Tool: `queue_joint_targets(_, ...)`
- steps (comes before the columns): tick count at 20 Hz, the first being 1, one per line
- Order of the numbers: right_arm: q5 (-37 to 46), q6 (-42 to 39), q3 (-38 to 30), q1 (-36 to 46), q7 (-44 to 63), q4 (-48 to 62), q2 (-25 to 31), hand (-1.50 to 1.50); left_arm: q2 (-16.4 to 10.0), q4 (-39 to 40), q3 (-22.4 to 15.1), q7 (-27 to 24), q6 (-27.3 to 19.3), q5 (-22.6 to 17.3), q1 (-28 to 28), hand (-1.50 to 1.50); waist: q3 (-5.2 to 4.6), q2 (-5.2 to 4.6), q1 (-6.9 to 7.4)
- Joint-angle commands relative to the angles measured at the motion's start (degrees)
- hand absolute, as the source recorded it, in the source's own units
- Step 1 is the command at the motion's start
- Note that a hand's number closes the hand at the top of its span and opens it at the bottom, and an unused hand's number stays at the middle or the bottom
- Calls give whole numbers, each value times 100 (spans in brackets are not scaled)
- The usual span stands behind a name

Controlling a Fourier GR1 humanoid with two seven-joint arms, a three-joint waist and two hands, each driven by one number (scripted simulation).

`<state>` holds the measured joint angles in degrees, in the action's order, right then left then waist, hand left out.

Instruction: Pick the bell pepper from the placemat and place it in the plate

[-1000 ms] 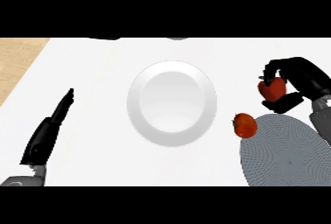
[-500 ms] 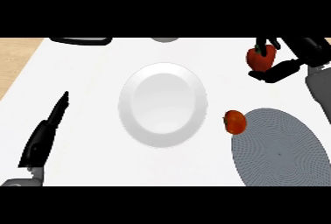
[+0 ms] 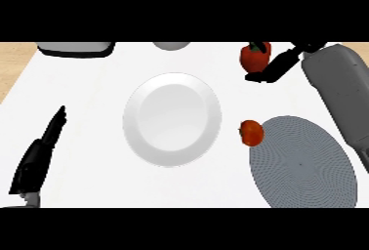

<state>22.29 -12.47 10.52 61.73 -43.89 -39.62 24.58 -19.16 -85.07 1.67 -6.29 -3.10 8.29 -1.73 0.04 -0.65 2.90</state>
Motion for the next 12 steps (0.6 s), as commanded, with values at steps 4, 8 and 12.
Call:
queue_joint_targets(4,147,-178,125,359,570,80,-1002,150,-17,196,237,-112,57,-22,-43,0,-7,55,-209)
queue_joint_targets(8,251,-62,233,597,1386,34,-1715,150,-73,-77,250,-44,149,-23,-278,0,-6,68,-195)
queue_joint_targets(12,626,-163,620,492,1582,27,-2031,150,155,-20,155,-297,6,111,-478,0,-7,65,-210)
